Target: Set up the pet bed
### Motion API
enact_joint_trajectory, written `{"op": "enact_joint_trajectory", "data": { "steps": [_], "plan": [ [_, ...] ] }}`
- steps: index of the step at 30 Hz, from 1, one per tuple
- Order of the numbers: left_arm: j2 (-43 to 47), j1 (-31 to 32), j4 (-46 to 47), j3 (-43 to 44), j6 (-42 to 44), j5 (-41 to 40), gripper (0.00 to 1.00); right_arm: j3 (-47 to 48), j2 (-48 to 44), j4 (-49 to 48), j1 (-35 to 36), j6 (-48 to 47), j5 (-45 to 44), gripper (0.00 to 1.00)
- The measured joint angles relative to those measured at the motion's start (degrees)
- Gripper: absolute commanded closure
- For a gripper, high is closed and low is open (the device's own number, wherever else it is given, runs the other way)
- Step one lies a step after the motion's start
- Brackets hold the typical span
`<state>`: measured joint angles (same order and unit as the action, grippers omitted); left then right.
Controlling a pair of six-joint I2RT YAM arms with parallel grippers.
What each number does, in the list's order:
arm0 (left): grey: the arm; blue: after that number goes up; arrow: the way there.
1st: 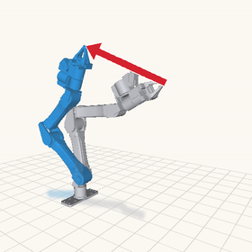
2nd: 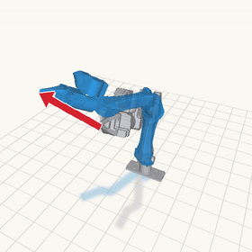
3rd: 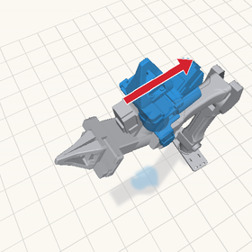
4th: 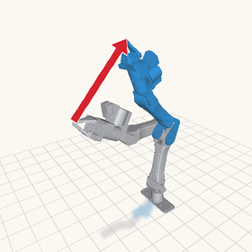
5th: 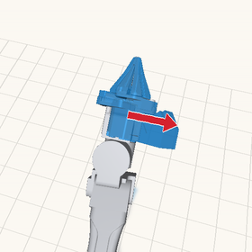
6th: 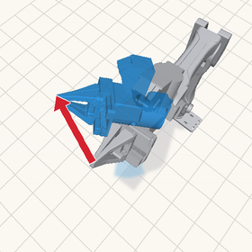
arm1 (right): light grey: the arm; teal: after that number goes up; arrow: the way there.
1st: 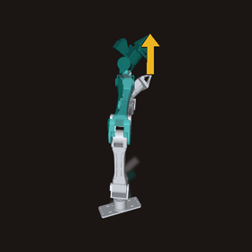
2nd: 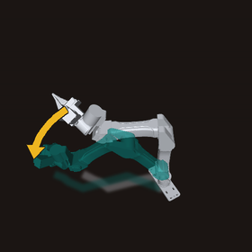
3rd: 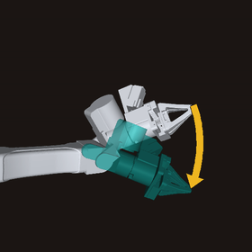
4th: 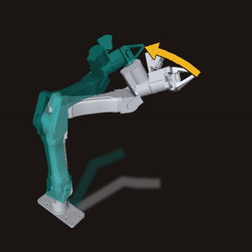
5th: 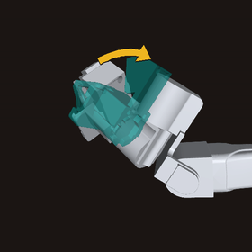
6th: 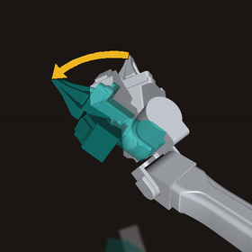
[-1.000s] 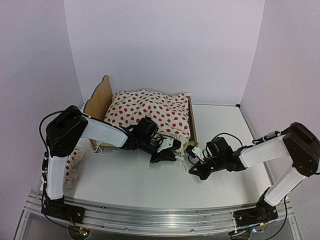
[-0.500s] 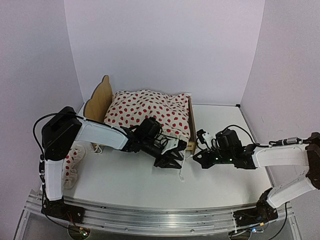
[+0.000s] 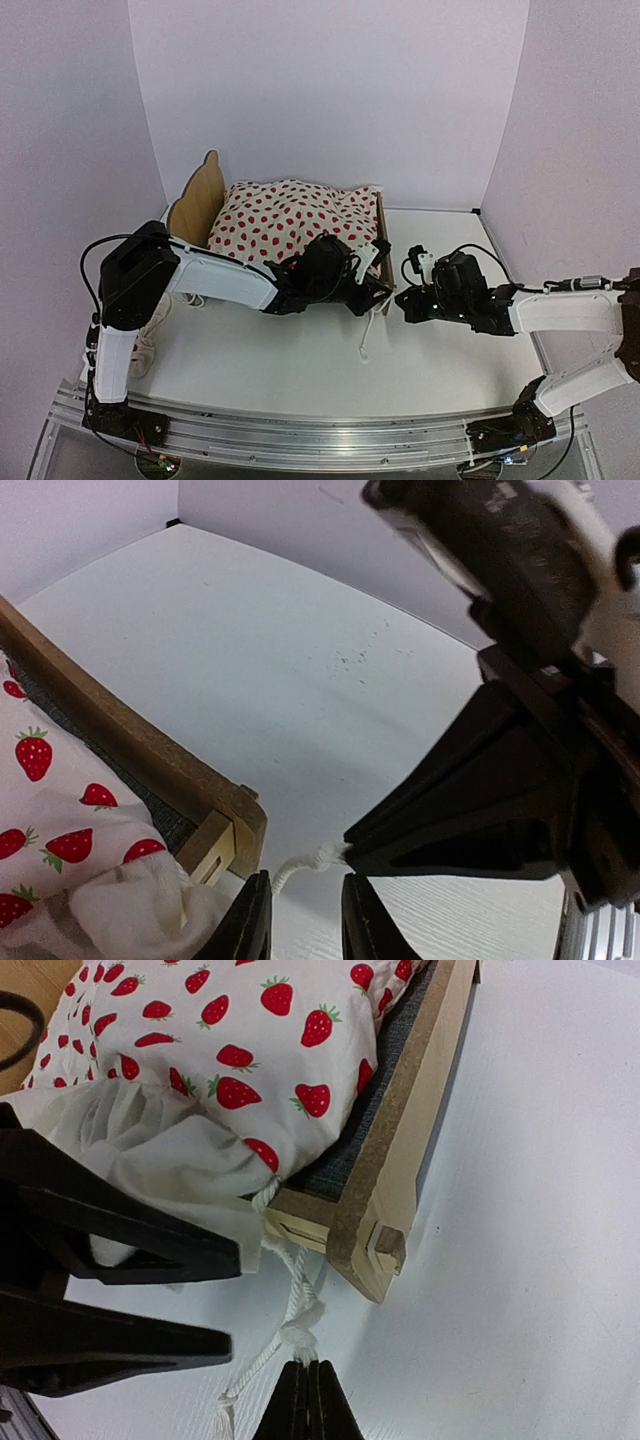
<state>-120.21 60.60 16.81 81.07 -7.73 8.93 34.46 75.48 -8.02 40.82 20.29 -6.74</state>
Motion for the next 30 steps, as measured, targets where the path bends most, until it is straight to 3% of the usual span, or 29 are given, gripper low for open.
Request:
{"op": "enact_joint_trajectory", "data": {
  "steps": [7,15,30],
  "plan": [
    [-4.17,1.46,-2.58,2.45,-2.48,-12.27,0.77,0.00,0.00,-0.18,0.00,0.86,-0.52,1.00],
    [-4.21,3.38,-4.20,2.50,4.72,-23.56,0.78,0.00,0.00,-1.75,0.00,0.83,0.54,1.00],
    [0.28,2.40,-7.57,1.78,9.06,-27.13,0.76,0.07,1.40,-2.82,0.00,0.81,2.78,1.00]
  ]
}}
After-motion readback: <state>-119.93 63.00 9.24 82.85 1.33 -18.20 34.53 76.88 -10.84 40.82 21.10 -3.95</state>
